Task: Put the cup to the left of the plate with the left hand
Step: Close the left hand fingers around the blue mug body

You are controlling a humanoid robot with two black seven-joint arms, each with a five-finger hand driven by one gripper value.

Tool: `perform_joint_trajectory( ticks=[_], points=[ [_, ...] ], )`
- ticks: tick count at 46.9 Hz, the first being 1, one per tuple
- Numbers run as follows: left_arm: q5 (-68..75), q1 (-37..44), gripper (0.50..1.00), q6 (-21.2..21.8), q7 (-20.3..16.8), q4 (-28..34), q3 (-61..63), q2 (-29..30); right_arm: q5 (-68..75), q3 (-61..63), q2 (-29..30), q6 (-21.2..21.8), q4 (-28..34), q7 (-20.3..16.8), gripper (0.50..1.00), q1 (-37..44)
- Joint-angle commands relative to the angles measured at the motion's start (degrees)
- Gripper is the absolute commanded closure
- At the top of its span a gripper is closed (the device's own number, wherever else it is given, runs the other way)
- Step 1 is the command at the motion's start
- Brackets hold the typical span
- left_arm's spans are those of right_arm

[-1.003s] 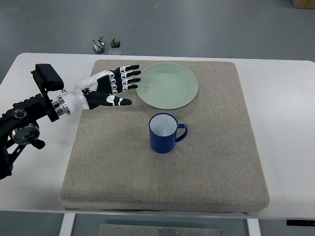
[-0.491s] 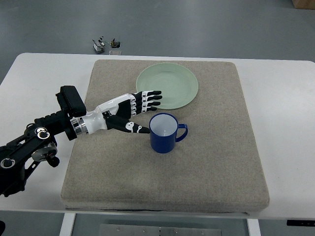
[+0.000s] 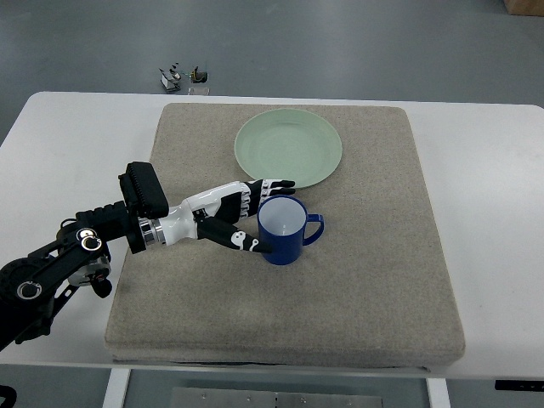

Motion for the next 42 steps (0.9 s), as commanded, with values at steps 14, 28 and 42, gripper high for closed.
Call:
perform_joint_trajectory(
  ticks=[14,28,42],
  points=[
    [0.64,-0.36,0.504,0.01,0.19,1.17,0.0,-1.17,0.0,-0.03,0.0,0.0,0.0,-0.01,0.566,0.0],
    [2.92,-0.62,0.527,0.01,0.37,1.09,0.09,-2.05,0.0,-0.03,0.0,0.0,0.0,-0.01,0.566,0.0],
    [3.1,-0.71,0.673,0.01,0.54,1.09,0.09,-2.14,0.0,0.06,0.0,0.0,0.0,-0.01,0.566,0.0]
  ],
)
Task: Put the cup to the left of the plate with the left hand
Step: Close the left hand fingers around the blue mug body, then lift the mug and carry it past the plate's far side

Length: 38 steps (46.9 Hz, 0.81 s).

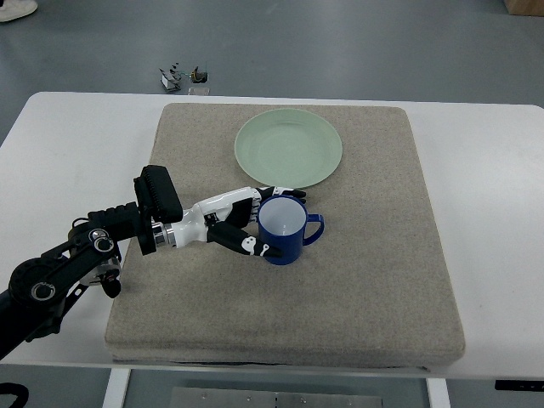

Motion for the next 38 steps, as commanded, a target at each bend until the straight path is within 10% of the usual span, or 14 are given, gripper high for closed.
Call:
perform_joint_trajectory(
  ticks=[1,17,38],
  points=[
    [0.01,-0.02,0.675,0.0,0.04,0.0,0.0,0.0,0.0,0.06,0.0,-0.01,0.0,0.0,0.566,0.0],
    [-0.07,-0.02,0.729,0.0,0.12,0.0,-0.09,0.0,0.0,0.06,0.0,-0.01,0.0,0.0,0.566,0.0],
    [-0.34,-0.45,0.969,0.19,0.04,-0.44,-0.35,-0.09,0.0,-0.02,0.0,-0.01,0.0,0.0,0.566,0.0]
  ],
)
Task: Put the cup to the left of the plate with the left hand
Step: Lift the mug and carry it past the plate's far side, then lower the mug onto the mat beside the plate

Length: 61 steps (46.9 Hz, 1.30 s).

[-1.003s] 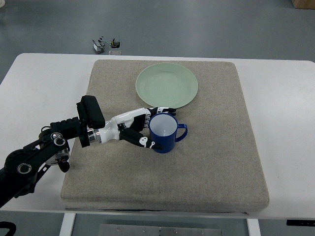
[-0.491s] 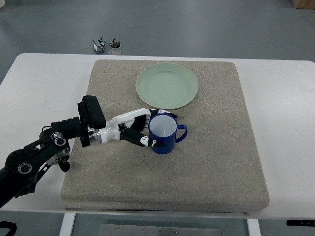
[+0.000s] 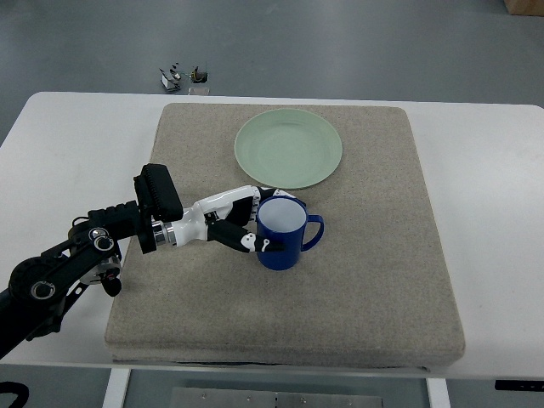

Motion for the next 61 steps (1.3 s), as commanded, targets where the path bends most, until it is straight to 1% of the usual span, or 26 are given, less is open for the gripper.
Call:
perform_joint_trajectory(
  ticks=[1,2,10,17,24,35,45,51,61],
  points=[
    [-0.18,-0.36,0.988,0.05,-0.01,-0.15,-0.36,-0.09,0.0,-0.06,0.0,-0.01,0.0,0.0,0.566,0.0],
    [-0.18,-0.54,1.0,0.05,-0.1,-0.15,-0.45,-0.09,0.0,0.02,0.0,0.08,0.0,0.0,0.566,0.0],
    [-0.27,-1.68,1.0,0.23,-0.19,-0.15,-1.85,0.35,0.0,0.03,0.0,-0.01,0.0,0.0,0.566,0.0],
    [-0.44,-2.12,1.0,0.4,-0.19,0.02,-5.89,0.7,0.0,-0.06,0.0,-0.01,0.0,0.0,0.566,0.0],
    [-0.88,-2.74,1.0,2.34,-0.19,0.81,-10.29,1.58,0.0,-0.06,0.0,-0.01,0.0,0.0,0.566,0.0],
    [-1.15,-2.91,1.0,5.5,-0.36,7.14,-15.65,3.08,0.0,-0.06,0.0,-0.01,0.0,0.0,0.566,0.0],
    [-3.78,-2.91,1.0,11.74,-0.62,11.89,-16.62,3.16,0.0,-0.06,0.0,-0.01,0.0,0.0,0.566,0.0],
    [-6.51,-2.65,1.0,11.92,-0.62,13.82,-16.01,3.16,0.0,-0.06,0.0,-0.01,0.0,0.0,0.566,0.0],
    [-6.6,-2.39,1.0,12.09,-0.62,16.28,-15.65,2.73,0.0,-0.06,0.0,-0.01,0.0,0.0,0.566,0.0]
  ],
)
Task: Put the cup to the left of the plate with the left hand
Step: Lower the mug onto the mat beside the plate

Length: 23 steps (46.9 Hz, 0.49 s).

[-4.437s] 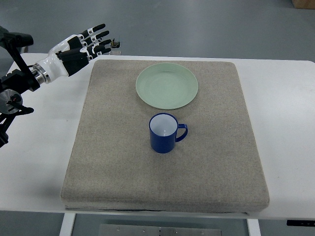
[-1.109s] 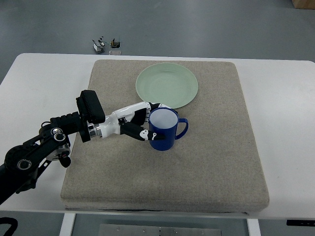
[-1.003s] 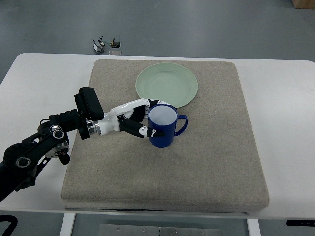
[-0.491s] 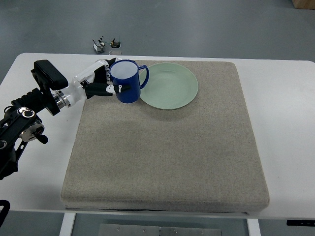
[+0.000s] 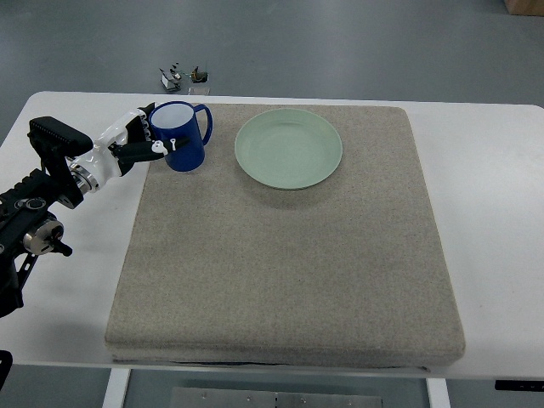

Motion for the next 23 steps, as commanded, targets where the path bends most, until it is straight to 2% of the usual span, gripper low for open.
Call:
perform_joint_trajectory(
  ticks=[1,14,23],
  points=[
    [0.02,0.02,1.0,0.12,0.01,0.83,0.01,-0.34,0.0,-0.04,0.0,-0.01,0.0,0.0,0.566,0.0],
    [0.02,0.19,1.0,0.2,0.01,2.06,0.1,-0.69,0.0,0.05,0.0,-0.01,0.0,0.0,0.566,0.0],
    [0.02,0.19,0.793,0.38,0.01,2.33,0.27,-0.69,0.0,0.05,0.0,-0.01,0.0,0.0,0.566,0.0]
  ],
)
